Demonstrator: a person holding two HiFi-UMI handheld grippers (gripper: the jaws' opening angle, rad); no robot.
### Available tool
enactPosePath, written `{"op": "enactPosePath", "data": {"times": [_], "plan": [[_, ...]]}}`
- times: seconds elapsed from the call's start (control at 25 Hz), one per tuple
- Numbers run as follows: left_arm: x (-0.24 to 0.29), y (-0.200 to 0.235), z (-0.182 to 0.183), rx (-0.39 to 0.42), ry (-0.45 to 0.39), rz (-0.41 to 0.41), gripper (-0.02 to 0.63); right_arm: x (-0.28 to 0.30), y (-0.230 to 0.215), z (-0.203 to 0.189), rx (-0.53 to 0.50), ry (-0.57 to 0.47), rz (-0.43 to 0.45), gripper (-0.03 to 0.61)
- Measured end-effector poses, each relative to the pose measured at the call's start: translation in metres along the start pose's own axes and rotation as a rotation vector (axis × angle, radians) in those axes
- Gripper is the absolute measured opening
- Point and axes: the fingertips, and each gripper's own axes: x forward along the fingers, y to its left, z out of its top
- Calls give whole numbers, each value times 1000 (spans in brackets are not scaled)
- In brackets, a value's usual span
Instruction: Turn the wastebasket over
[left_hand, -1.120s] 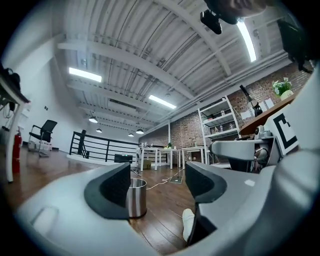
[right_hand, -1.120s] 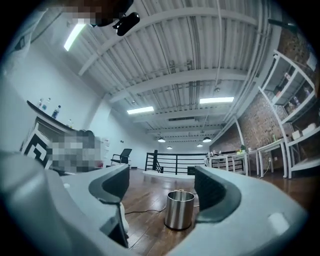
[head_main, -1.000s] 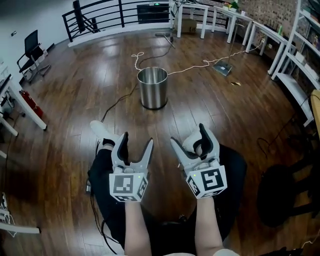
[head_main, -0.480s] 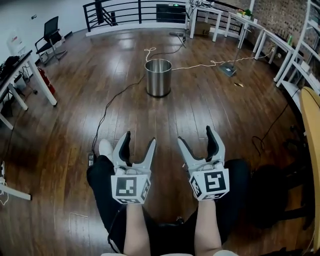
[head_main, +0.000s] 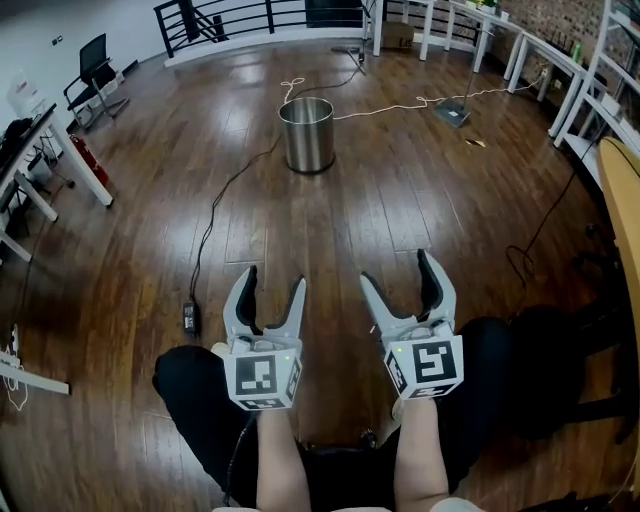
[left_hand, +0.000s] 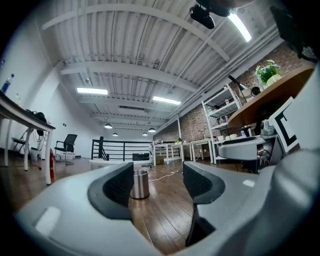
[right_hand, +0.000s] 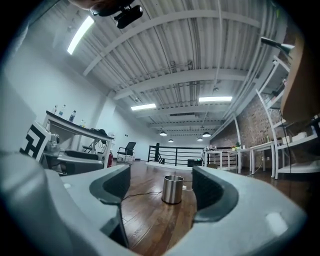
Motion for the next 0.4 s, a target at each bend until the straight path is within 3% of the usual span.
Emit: {"op": "enactPosePath", "data": {"times": [0.4], "plan": [[-16, -13, -7, 18, -9, 7, 323, -13, 13, -5, -15, 2, 66, 374]]}}
